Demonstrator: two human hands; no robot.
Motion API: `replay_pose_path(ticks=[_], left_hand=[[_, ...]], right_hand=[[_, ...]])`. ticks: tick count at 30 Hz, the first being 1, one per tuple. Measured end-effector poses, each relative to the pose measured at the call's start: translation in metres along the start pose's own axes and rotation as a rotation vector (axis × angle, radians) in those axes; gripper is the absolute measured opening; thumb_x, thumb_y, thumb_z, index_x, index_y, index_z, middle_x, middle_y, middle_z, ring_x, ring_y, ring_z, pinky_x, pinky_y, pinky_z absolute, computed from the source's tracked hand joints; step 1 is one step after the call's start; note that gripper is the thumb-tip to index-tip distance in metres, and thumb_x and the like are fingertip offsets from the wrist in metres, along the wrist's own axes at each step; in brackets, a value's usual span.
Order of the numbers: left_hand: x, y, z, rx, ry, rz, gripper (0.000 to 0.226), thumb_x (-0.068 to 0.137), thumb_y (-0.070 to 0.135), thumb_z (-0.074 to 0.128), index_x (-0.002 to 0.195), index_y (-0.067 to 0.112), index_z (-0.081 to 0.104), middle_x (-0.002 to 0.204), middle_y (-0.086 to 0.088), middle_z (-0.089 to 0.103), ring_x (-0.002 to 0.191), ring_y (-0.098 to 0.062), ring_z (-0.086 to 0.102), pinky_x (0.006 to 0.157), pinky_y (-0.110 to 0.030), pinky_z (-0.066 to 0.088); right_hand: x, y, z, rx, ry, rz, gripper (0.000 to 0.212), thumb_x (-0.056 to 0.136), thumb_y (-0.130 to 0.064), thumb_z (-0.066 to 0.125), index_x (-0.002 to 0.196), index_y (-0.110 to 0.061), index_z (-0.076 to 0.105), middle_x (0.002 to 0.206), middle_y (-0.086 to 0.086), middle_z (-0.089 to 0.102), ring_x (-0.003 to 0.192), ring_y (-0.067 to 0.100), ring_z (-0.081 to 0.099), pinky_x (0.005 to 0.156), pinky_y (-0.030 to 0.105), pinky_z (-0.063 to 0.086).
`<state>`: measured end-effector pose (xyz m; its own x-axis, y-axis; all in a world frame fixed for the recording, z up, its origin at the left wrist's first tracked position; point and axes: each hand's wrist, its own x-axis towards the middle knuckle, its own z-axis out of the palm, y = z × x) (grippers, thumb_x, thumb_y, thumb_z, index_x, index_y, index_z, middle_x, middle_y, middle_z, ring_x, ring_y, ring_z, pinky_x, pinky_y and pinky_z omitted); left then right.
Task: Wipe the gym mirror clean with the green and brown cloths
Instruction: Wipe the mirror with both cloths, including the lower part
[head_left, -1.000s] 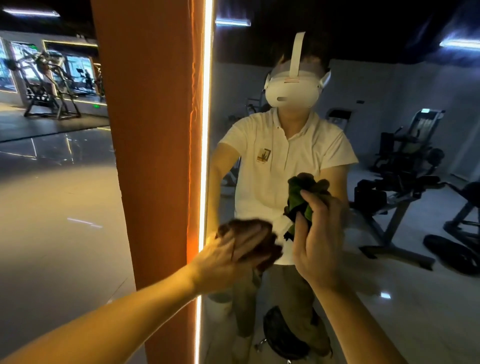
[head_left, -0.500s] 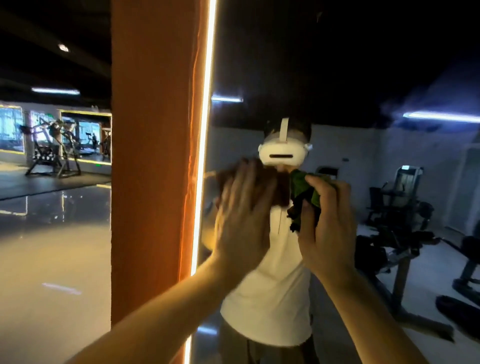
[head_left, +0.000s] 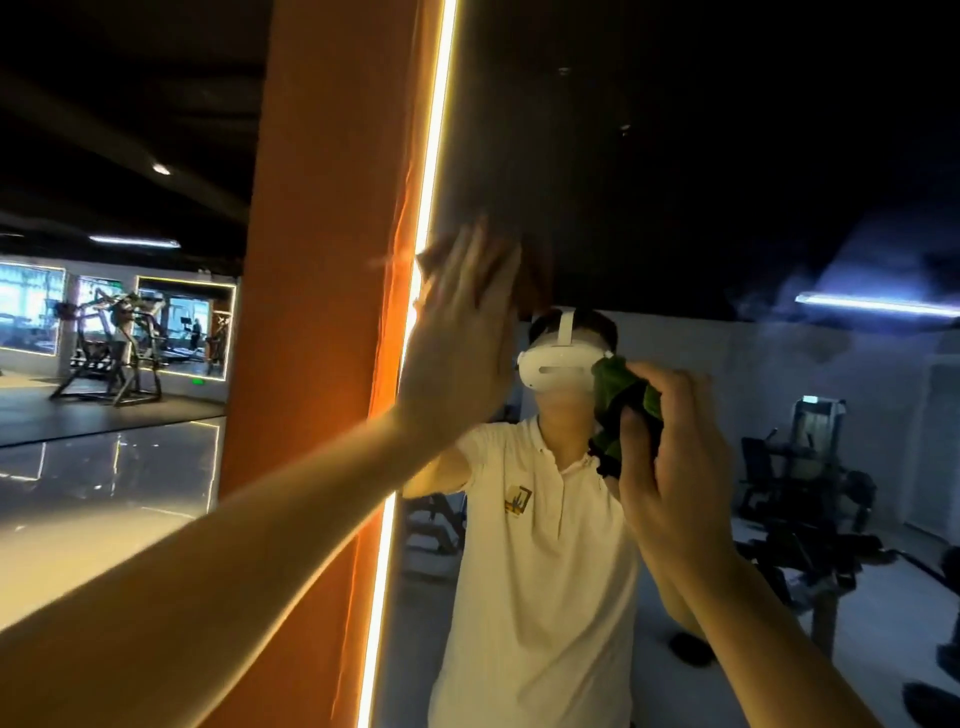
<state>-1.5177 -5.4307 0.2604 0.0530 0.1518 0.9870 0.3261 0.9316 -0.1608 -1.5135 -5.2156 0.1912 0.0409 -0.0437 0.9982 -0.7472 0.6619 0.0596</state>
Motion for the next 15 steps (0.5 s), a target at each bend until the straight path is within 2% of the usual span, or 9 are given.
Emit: replay_pose_path(ticks=[4,6,8,9,11,13,15], left_hand=[[-0.093,0.0,-0.014,0.014,-0.163,0.233,0.063,0.097,0.011,0.065,0.156,0.012,0.043,0.168,-0.017,0.023,0.156,-0.036,0.022,0.125,-0.054,0.028],[-0.095,-0.012,-0.021,0.075,-0.215,0.364,0.064,0.099,0.014,0.062,0.157,0.014,0.036,0.166,-0.021,0.025,0.155,-0.04,0.024,0.123,-0.053,0.03],[-0.064,-0.024,-0.023,0.161,-0.24,0.415,0.061,0.103,0.018,0.054,0.158,0.014,0.029,0.164,-0.026,0.028,0.154,-0.043,0.025,0.12,-0.054,0.037],[-0.04,-0.028,-0.022,0.179,-0.209,0.379,0.059,0.103,0.021,0.051,0.158,0.013,0.032,0.164,-0.027,0.03,0.153,-0.043,0.026,0.119,-0.054,0.039],[0.017,-0.03,-0.02,0.134,-0.131,0.226,0.055,0.104,0.026,0.043,0.156,0.008,0.038,0.164,-0.026,0.029,0.154,-0.042,0.025,0.123,-0.054,0.031],[0.061,-0.025,-0.018,0.081,-0.06,0.076,0.057,0.105,0.028,0.037,0.158,0.007,0.036,0.165,-0.024,0.027,0.155,-0.041,0.021,0.125,-0.052,0.024],[0.072,-0.017,-0.008,0.062,0.0,0.003,0.057,0.106,0.026,0.039,0.158,0.006,0.035,0.166,-0.022,0.027,0.155,-0.041,0.021,0.125,-0.053,0.022]], right_hand=[[-0.004,0.002,-0.003,0.003,-0.018,-0.007,0.03,0.102,-0.021,0.044,0.132,-0.016,0.048,0.117,0.007,0.05,0.088,0.008,0.052,0.065,0.019,0.045],[-0.005,0.002,-0.004,0.007,-0.027,-0.014,0.03,0.102,-0.023,0.043,0.132,-0.016,0.047,0.117,0.007,0.05,0.087,0.012,0.053,0.064,0.025,0.047],[-0.004,0.001,-0.004,0.002,-0.032,-0.022,0.031,0.102,-0.023,0.042,0.132,-0.017,0.047,0.117,0.007,0.049,0.086,0.014,0.054,0.063,0.029,0.048],[-0.004,0.0,-0.004,0.006,-0.032,-0.024,0.031,0.102,-0.023,0.042,0.132,-0.017,0.047,0.118,0.006,0.049,0.087,0.015,0.055,0.063,0.031,0.049],[-0.003,-0.001,-0.005,0.014,-0.029,-0.028,0.031,0.103,-0.023,0.042,0.133,-0.018,0.047,0.12,0.006,0.049,0.088,0.018,0.058,0.064,0.032,0.05],[-0.005,-0.002,-0.005,0.02,-0.03,-0.031,0.031,0.103,-0.023,0.042,0.134,-0.018,0.047,0.122,0.008,0.051,0.091,0.019,0.059,0.066,0.03,0.051],[-0.007,-0.002,-0.007,0.041,-0.023,-0.028,0.031,0.103,-0.022,0.043,0.133,-0.017,0.047,0.123,0.008,0.052,0.095,0.018,0.059,0.07,0.03,0.051]])
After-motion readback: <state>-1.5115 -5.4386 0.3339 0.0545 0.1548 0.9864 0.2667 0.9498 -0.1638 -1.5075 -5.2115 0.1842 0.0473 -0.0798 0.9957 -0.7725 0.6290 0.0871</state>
